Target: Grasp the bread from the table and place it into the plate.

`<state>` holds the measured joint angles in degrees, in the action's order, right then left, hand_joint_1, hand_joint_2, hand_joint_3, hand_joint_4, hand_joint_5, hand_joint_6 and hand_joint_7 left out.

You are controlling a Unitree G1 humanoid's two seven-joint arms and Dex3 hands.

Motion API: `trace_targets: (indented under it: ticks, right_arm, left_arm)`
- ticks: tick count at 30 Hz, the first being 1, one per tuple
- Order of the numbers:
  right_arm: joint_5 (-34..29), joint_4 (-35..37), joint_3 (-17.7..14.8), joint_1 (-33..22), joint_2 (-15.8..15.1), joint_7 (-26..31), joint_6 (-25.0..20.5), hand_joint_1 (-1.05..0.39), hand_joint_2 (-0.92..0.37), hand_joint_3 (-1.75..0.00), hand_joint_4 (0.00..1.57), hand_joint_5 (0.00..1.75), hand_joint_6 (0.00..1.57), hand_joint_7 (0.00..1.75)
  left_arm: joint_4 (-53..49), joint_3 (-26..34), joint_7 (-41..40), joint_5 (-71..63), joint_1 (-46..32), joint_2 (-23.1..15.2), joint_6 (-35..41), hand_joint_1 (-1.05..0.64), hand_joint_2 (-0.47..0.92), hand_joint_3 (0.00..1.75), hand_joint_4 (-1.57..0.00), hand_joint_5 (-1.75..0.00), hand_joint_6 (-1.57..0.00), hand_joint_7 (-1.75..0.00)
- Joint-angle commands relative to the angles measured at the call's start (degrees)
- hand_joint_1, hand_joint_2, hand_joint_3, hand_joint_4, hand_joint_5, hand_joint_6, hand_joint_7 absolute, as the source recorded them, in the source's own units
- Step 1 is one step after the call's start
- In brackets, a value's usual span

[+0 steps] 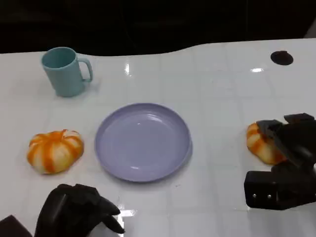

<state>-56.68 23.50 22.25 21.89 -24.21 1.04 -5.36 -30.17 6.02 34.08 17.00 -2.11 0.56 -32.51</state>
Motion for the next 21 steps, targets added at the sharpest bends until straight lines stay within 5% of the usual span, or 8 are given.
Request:
trace_targets:
  ticks: [1,8,16,18,20,21]
  right_arm:
    - [1.11,2.85,1.23,1.29,-0.4,0.39,0.21,-0.53,-0.81,-0.01,0.29,0.09,0.37,0.01]
    - [3.39,10.16,2.62,3.9,0.71,4.51,2.5,-0.37,-0.87,-0.01,0.52,0.09,0.52,0.04]
    - [6.89,19.93,2.68,6.1,1.67,19.3,11.53,-0.14,-0.84,0.0,1.16,0.17,0.99,0.08]
    - [7.24,22.38,3.04,6.86,1.5,22.46,14.24,-0.09,-0.82,0.0,1.24,0.36,1.15,0.07]
    - [6.82,24.75,3.94,7.78,1.22,25.29,16.26,-0.06,-0.84,0.0,1.14,0.79,1.31,0.04]
    - [6.59,25.79,4.33,8.17,1.17,26.58,17.0,-0.05,-0.86,-0.01,1.05,1.14,1.4,0.05]
  left_arm:
    - [0.72,0.27,-0.36,0.05,-0.63,-0.85,-0.19,-1.05,0.9,0.0,-1.56,-0.46,-1.57,-0.25]
    - [0.71,0.19,-0.25,-0.01,-0.76,-0.74,-0.56,-1.05,0.9,0.0,-1.55,-0.46,-1.57,-0.25]
    - [2.3,-0.12,-0.82,0.01,-1.45,-0.61,1.09,-1.05,0.89,0.0,-1.56,-0.46,-1.57,-0.25]
    - [2.2,-0.1,-0.59,0.15,-1.38,-0.61,1.11,-1.05,0.89,0.0,-1.56,-0.46,-1.57,-0.25]
    - [2.0,-0.06,-0.57,0.09,-1.24,-0.63,1.06,-1.05,0.89,0.0,-1.56,-0.46,-1.57,-0.25]
    - [1.99,-0.06,-0.63,0.03,-1.22,-0.64,1.06,-1.05,0.89,0.0,-1.56,-0.46,-1.57,-0.25]
